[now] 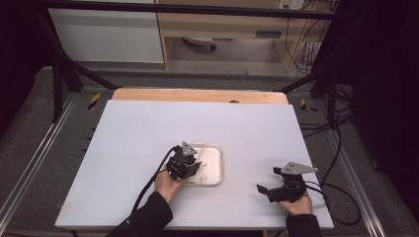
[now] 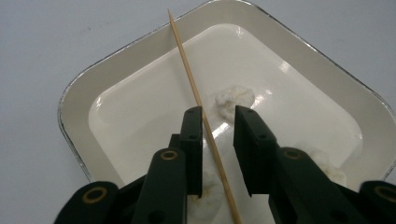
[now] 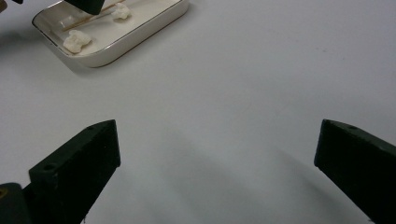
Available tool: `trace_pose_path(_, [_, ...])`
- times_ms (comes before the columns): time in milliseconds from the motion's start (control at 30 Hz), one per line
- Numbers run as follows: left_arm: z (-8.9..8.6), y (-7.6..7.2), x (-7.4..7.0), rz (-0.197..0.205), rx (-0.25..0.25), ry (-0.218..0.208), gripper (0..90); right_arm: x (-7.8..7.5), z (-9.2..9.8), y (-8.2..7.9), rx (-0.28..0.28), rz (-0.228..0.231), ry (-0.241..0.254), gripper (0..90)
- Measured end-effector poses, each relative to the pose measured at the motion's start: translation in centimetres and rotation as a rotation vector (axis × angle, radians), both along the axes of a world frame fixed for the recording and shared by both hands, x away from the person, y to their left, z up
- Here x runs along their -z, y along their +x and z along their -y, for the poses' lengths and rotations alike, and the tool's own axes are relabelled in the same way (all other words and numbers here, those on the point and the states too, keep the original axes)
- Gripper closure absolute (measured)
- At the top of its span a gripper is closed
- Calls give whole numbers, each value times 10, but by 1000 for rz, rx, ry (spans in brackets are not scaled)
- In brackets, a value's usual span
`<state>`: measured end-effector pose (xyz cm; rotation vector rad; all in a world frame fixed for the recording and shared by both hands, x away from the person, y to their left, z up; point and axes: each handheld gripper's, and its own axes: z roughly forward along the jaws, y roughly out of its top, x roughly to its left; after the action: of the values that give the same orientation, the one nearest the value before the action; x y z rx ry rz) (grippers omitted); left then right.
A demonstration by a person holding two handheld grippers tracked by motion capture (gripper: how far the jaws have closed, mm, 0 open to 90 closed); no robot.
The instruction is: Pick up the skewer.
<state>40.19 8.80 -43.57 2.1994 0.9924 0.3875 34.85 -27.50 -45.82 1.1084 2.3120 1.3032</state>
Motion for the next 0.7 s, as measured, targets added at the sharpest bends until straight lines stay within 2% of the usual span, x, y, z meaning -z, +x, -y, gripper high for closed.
trace_pose_path(233, [4, 1, 4, -3, -20, 19, 797, 0, 0, 0, -1, -2, 2, 10])
trace_pose_path(500, [8, -1, 7, 18, -45, 46, 843, 0, 0, 0, -2, -2, 3, 10])
trace_pose_path(700, [8, -2, 7, 27, -54, 48, 873, 0, 0, 0, -2, -2, 2, 10])
